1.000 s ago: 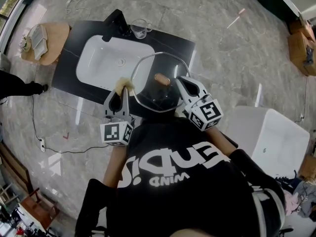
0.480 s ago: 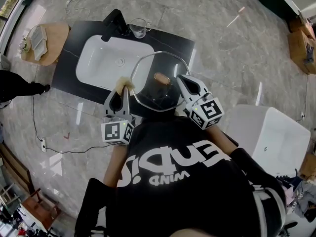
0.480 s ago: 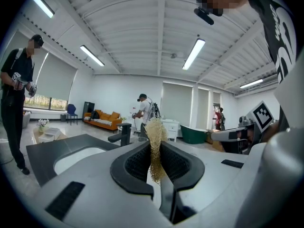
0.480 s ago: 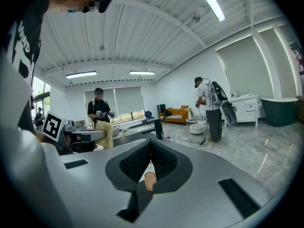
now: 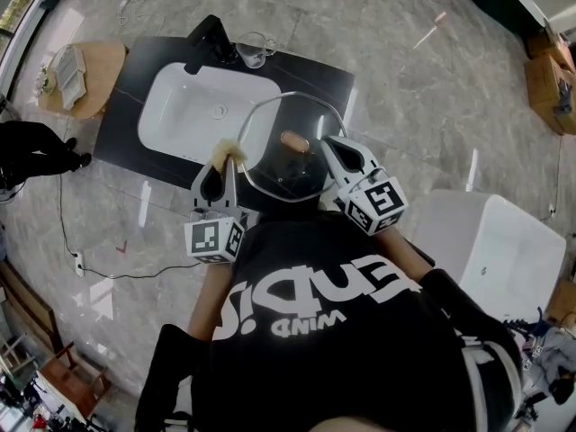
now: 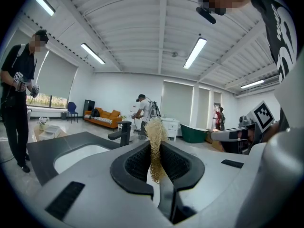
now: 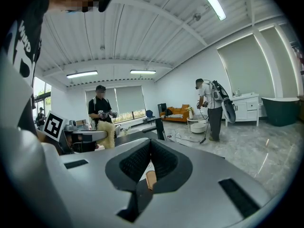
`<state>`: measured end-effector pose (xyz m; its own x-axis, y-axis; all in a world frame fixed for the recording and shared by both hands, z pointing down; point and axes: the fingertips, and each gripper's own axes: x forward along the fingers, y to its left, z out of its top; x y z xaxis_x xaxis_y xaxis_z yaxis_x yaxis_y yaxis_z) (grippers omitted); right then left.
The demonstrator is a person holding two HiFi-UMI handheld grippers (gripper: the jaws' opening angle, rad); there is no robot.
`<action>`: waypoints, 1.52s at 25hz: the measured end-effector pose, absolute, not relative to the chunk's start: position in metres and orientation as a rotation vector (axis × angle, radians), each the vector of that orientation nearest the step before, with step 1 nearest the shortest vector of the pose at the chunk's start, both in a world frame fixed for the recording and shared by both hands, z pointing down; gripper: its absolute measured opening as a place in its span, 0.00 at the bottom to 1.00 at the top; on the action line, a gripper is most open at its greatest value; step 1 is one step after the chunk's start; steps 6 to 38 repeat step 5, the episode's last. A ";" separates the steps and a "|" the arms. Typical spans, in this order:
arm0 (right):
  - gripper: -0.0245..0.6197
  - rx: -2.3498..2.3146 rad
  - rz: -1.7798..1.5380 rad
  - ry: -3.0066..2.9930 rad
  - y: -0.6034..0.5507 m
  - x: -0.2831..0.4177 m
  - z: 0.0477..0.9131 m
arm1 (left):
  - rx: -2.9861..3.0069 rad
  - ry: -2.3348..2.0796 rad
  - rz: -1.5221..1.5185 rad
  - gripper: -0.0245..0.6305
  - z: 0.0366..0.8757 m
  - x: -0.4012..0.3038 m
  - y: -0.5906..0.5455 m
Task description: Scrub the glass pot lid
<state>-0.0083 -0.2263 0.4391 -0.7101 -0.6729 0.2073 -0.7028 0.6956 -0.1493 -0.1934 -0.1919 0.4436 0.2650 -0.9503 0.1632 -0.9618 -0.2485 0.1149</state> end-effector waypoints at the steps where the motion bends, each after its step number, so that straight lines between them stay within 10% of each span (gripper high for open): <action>1: 0.06 1.126 0.328 -2.764 -0.226 -0.009 0.439 | 2.339 -1.793 0.089 0.13 0.444 -0.194 -0.192; 38: 0.06 1.122 0.331 -2.758 -0.226 -0.009 0.441 | 2.333 -1.789 0.087 0.13 0.444 -0.194 -0.192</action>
